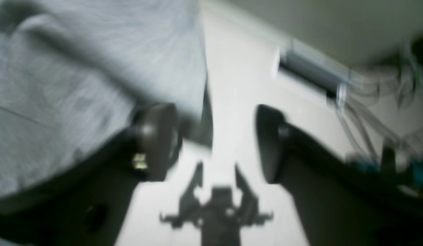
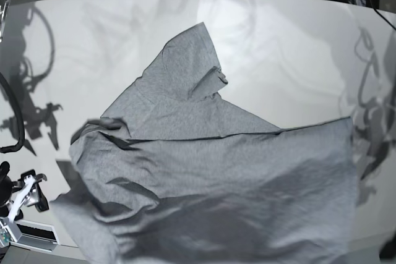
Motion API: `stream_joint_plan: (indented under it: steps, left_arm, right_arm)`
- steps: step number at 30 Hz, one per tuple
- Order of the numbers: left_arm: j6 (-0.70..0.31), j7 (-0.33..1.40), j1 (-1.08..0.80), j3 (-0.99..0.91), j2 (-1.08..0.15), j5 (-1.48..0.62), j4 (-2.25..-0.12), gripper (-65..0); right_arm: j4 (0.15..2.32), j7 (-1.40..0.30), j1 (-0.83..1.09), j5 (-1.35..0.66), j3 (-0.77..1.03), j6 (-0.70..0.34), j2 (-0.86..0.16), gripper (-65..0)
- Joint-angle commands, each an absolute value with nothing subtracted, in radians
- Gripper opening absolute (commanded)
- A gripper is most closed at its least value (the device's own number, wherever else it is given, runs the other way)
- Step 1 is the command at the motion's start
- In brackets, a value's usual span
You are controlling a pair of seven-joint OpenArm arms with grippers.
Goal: Layout the t-shirt on the table in an organized manner, then fold the t-shirt properly
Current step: 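Lay the shirt down, pulling its corner away with the right gripper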
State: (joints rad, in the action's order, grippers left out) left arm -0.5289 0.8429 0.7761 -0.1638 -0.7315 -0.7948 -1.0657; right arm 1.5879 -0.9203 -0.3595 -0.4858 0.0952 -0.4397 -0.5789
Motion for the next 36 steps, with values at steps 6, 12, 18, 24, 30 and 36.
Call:
stream_joint_plan:
  steps: [6, 12, 18, 24, 30, 36]
  left_arm:
    - [-0.500, 0.814, 0.759, -0.170, -0.749, -0.783, -1.078, -17.1]
    - [-0.505, 0.901, 0.654, -0.170, -0.741, -0.861, -1.078, -26.5]
    - [-0.584, 0.958, 0.566, -0.170, -0.696, -0.901, -1.078, -65.0]
    - [-0.584, 0.936, 0.507, -0.171, -0.693, -0.899, -1.078, -65.0]
    - [-0.584, 0.936, 0.507, -0.171, -0.693, -0.900, -1.078, -65.0]
    - [-0.584, 0.921, 0.507, -0.171, -0.692, -0.904, -1.078, -65.0]
  right_arm:
    - [1.603, -0.920, -0.395, -0.519, 0.104, -0.437, -0.595, -21.3]
    - [1.603, -1.155, -0.381, -0.917, 0.104, -0.498, -0.590, -25.7]
    - [1.603, -1.254, -0.273, -1.208, 0.104, -0.695, -0.487, -65.0]
    - [1.603, -1.249, -0.134, -1.066, 0.104, -0.698, -0.301, -65.0]
    - [1.603, -1.105, -0.025, -0.879, 0.038, -0.698, -0.202, -65.0]
    - [1.603, -0.976, 0.028, -0.682, -0.145, -0.698, -0.161, -65.0]
